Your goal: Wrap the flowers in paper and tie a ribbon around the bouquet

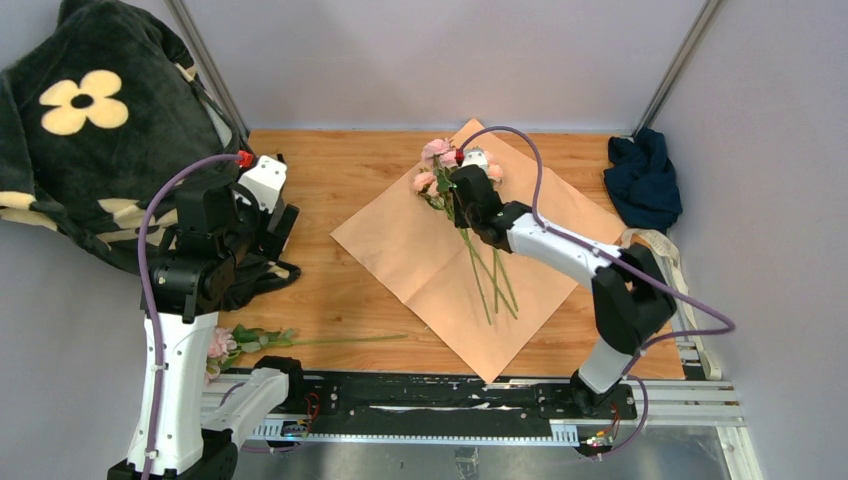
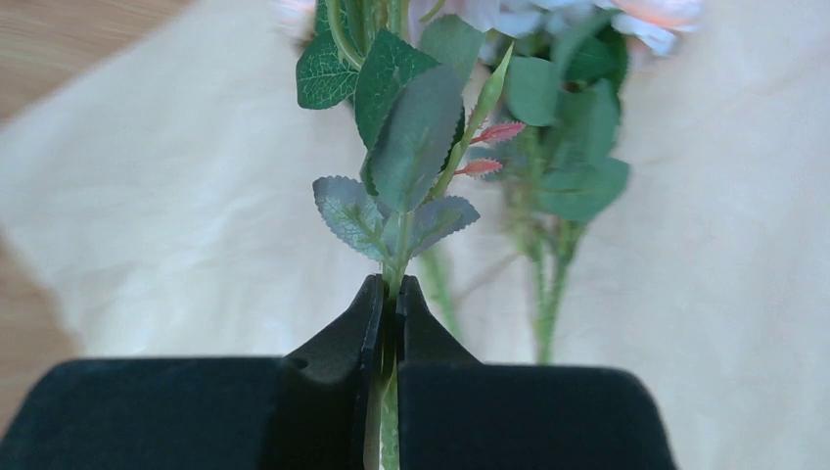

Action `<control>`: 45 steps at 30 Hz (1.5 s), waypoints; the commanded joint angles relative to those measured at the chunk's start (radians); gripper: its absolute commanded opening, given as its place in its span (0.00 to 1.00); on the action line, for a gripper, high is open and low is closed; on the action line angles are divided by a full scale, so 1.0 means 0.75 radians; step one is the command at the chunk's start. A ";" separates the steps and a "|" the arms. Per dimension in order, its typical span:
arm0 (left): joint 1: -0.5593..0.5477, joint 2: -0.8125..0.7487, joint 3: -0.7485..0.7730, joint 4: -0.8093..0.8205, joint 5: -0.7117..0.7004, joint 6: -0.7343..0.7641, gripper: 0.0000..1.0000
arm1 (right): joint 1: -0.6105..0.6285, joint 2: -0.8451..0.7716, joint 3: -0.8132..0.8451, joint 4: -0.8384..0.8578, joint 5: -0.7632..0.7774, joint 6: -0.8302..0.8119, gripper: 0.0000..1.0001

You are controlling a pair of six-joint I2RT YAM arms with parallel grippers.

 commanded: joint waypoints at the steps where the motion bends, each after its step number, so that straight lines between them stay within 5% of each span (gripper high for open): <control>1: 0.008 -0.017 0.023 -0.022 -0.015 0.011 1.00 | -0.060 0.187 0.042 -0.054 0.163 -0.133 0.00; 4: 0.008 -0.013 0.016 -0.024 -0.008 0.008 1.00 | -0.136 0.269 0.119 -0.080 0.134 -0.151 0.03; 5: 0.008 -0.009 0.013 -0.023 -0.007 0.010 1.00 | -0.154 0.292 0.152 -0.089 0.118 -0.173 0.18; 7: 0.008 -0.005 0.012 -0.023 -0.011 0.012 1.00 | -0.152 0.329 0.305 -0.251 0.154 -0.212 0.67; 9: 0.008 -0.005 0.010 -0.023 -0.009 0.013 1.00 | -0.100 0.339 0.438 -0.407 0.270 -0.255 0.74; 11: 0.007 -0.003 0.007 -0.022 -0.001 0.010 1.00 | 0.039 0.296 0.459 -0.410 0.396 -0.377 0.75; 13: 0.007 0.002 0.006 -0.020 0.002 0.004 1.00 | 0.180 0.252 0.429 -0.360 0.254 -0.492 0.75; 14: 0.008 0.004 0.004 -0.021 0.003 0.003 1.00 | 0.251 0.242 0.407 -0.324 0.055 -0.554 0.74; 16: 0.008 0.007 0.000 -0.021 0.003 0.002 1.00 | 0.411 0.282 0.359 -0.204 -0.680 -0.654 0.78; 18: 0.008 0.005 0.002 -0.019 0.002 0.002 1.00 | 0.552 0.372 0.382 -0.143 -0.933 -0.714 0.80; 26: 0.009 -0.016 -0.008 -0.023 -0.010 0.002 1.00 | 0.778 0.791 0.696 -0.017 -0.982 -0.696 0.80; 30: 0.010 -0.017 -0.007 -0.022 -0.010 0.003 1.00 | 0.782 0.877 0.684 0.131 -0.868 -0.636 0.76; 42: 0.011 -0.009 -0.012 -0.021 0.011 -0.001 1.00 | 0.802 0.980 0.805 0.062 -0.755 -0.724 0.64; 45: 0.012 -0.013 -0.008 -0.023 0.006 0.003 1.00 | 0.806 1.080 0.909 -0.023 -0.735 -0.750 0.50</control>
